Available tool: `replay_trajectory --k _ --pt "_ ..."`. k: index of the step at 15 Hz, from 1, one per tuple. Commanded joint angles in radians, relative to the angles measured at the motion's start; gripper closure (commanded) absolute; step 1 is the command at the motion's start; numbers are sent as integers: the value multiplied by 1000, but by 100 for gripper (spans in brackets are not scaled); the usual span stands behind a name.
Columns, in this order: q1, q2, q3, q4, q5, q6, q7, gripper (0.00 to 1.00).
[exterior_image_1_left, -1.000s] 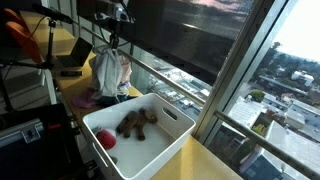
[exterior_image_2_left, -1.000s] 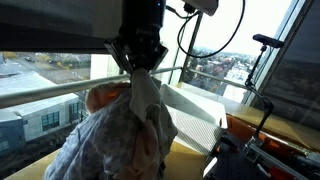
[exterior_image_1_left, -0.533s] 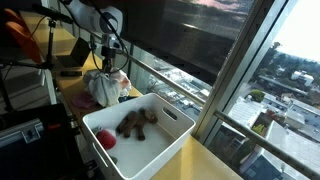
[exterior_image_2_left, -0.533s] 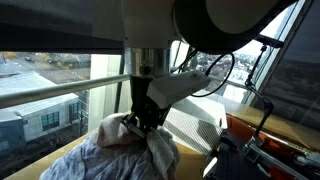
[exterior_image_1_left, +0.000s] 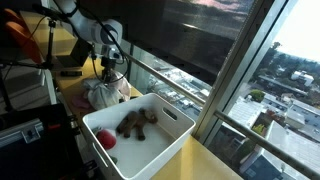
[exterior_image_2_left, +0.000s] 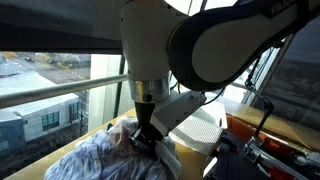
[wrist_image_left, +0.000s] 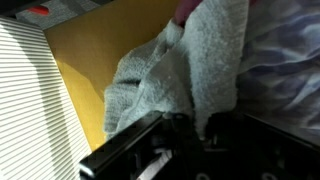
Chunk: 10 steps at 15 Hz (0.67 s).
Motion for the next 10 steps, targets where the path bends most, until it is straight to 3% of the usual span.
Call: replay_trajectory --k 1,7,10 --pt "12 -50 -22 -5 -12 -19 4 48" --pt "-16 -195 -30 -24 -21 -53 -10 5" --pt "-60 -265 -50 -24 -32 -51 -24 0"
